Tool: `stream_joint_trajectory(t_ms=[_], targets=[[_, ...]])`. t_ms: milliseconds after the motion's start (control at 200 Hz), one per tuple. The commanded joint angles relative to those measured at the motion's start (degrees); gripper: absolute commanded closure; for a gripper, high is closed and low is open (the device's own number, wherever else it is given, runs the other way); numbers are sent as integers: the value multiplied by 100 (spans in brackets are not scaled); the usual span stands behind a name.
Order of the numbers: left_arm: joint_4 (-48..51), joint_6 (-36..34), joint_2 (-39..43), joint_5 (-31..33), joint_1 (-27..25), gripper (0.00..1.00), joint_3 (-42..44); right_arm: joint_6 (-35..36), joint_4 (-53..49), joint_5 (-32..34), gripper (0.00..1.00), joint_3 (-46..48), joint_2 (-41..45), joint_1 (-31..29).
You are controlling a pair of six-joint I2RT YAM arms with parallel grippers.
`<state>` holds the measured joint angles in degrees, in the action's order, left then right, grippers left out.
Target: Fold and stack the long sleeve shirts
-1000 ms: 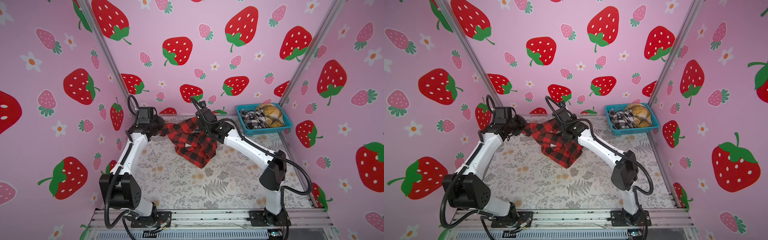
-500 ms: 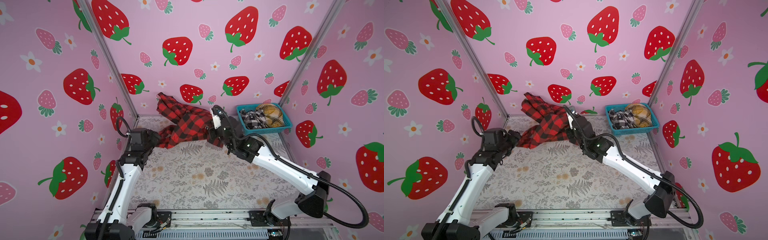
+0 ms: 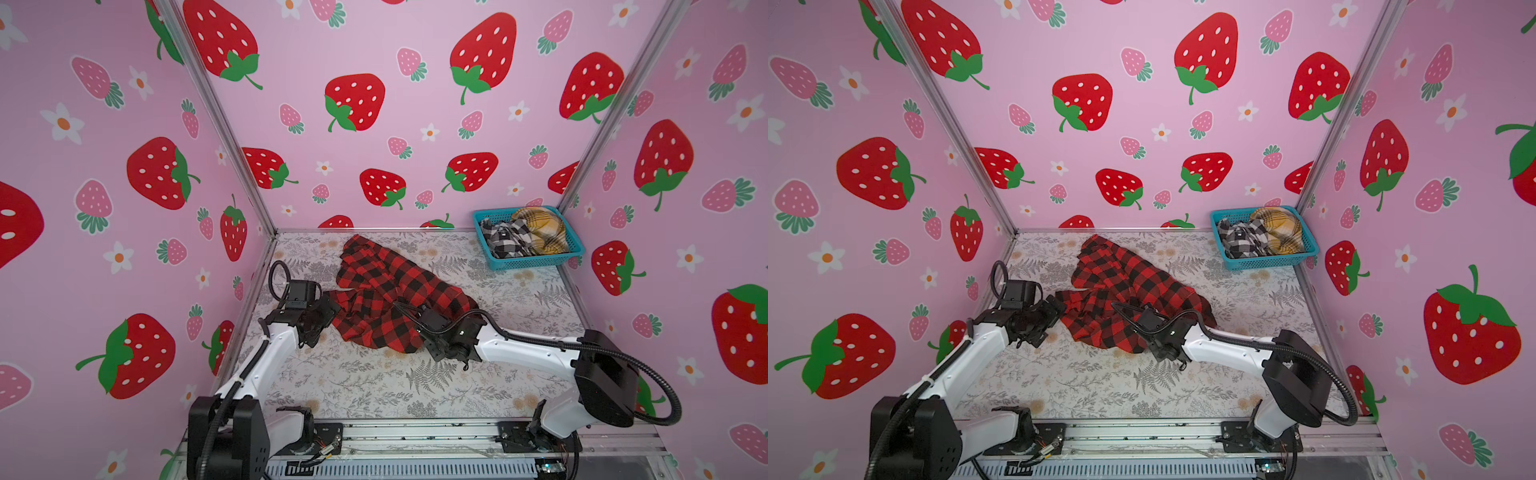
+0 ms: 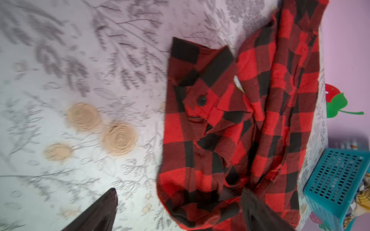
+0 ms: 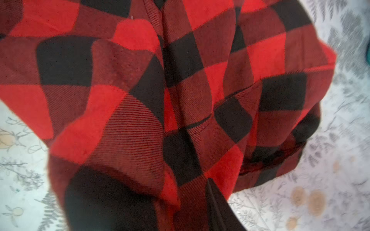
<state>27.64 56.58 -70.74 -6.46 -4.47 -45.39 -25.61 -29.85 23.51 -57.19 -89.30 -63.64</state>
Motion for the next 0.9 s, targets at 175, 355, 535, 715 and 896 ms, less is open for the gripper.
stream_joint_trajectory(t_ms=[175,355,535,715,896], targets=[[77,359,-25,22,-455,10,507,-675,-550,604,31,-217,-312,150],[-393,855,-50,-316,-754,7,1089,-1060,-618,547,21,167,9,219],[-813,1140,-872,-520,-1302,9,914,-1219,-520,320,15,647,375,427],[-927,1123,-1154,-376,-1320,67,597,-1093,-209,116,44,902,504,704],[-85,587,-681,268,-1380,100,-360,-749,-1,110,95,636,402,791]])
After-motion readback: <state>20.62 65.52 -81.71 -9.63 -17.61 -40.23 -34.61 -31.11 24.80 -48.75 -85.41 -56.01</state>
